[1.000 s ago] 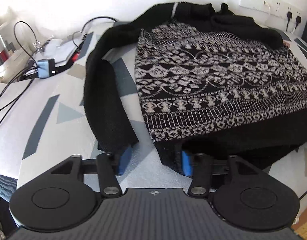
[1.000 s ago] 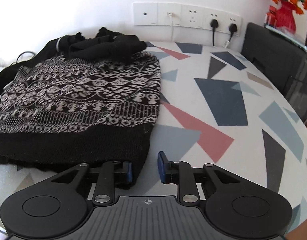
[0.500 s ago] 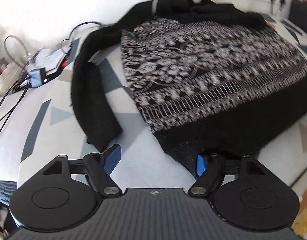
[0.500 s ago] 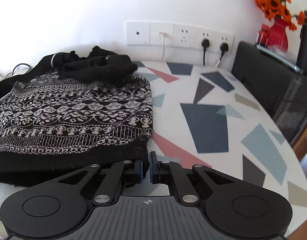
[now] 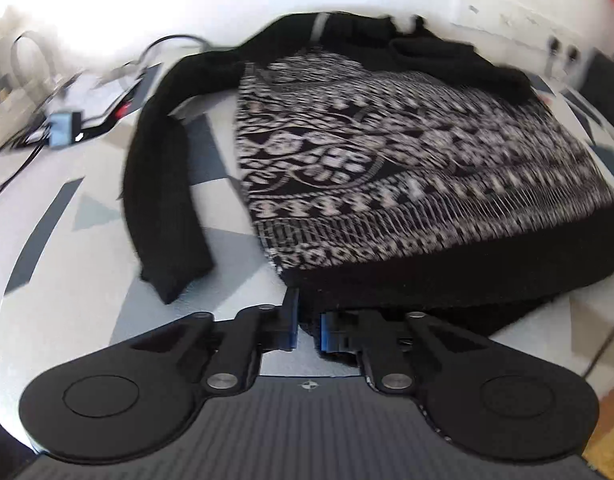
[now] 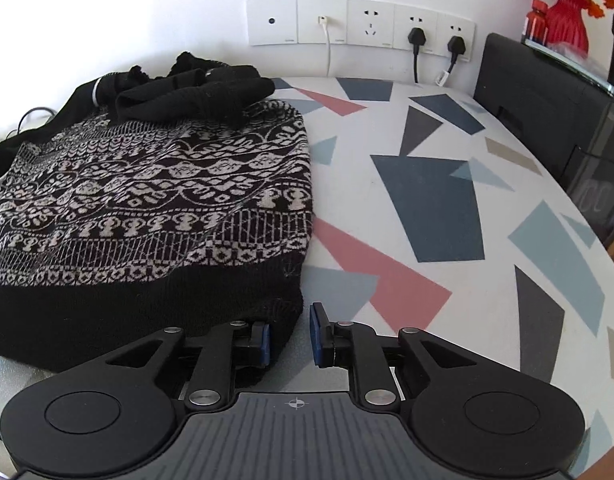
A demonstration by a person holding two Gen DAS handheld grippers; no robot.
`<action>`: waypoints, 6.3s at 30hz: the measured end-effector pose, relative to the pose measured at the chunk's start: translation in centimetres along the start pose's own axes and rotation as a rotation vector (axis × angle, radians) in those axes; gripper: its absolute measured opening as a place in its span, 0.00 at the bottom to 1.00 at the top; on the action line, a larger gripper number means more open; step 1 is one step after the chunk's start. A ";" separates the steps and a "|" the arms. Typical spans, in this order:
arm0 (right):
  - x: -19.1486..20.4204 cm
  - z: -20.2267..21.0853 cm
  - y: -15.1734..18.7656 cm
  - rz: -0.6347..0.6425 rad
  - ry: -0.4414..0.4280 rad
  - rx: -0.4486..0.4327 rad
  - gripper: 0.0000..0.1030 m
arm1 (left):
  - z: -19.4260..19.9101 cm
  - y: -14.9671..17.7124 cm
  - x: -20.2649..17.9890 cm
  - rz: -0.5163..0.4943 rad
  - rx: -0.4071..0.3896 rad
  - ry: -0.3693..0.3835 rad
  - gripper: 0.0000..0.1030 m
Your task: Fold clothes
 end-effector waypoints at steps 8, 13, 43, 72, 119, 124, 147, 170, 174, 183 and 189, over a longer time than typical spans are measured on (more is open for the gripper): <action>-0.9 2.0 -2.5 -0.063 -0.052 -0.115 0.04 | 3.7 -2.9 0.9 0.130 -0.120 -0.009 0.07; -2.1 5.0 -5.1 -0.143 -0.113 -0.234 0.03 | 5.9 -5.9 0.4 0.140 -0.225 -0.016 0.07; -3.1 10.0 -6.4 -0.117 -0.164 -0.300 0.03 | 8.8 -6.5 0.6 0.209 -0.274 -0.038 0.06; -3.8 11.4 -1.9 -0.145 -0.135 -0.254 0.02 | 9.2 0.6 -0.1 0.229 -0.180 -0.007 0.06; 3.5 1.3 1.6 -0.031 0.036 0.028 0.08 | 1.8 3.8 0.6 0.090 0.042 0.142 0.10; 3.5 2.4 1.8 0.035 0.052 0.023 0.06 | 2.5 3.6 0.3 0.062 0.014 0.130 0.08; 2.3 6.1 8.4 0.042 0.020 0.138 0.06 | 4.1 5.2 2.3 0.074 0.122 0.131 0.34; 9.1 26.1 -17.8 -0.021 -0.220 -0.452 0.45 | 21.5 -13.9 3.5 0.097 -0.539 0.252 0.72; 9.6 23.5 -21.0 -0.014 -0.207 -0.470 0.50 | 19.6 -15.6 2.5 0.096 -0.532 0.205 0.88; 6.1 5.7 -23.3 -0.085 -0.173 -0.210 0.52 | 5.4 -16.1 -1.2 0.067 -0.214 0.045 0.98; 4.1 -7.3 -23.3 -0.116 -0.182 0.016 0.52 | -2.5 -18.6 -3.9 0.055 -0.092 -0.032 0.98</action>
Point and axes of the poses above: each gripper's, at about its wrist camera, not at the fingertips, and z roughly against the way its jaws point, x to its left, y to its underside, the point moved 2 cm from there along -z, roughly the way its jaws point, and after that the axes turned 7 degrees about x, right-handed, at the moved point
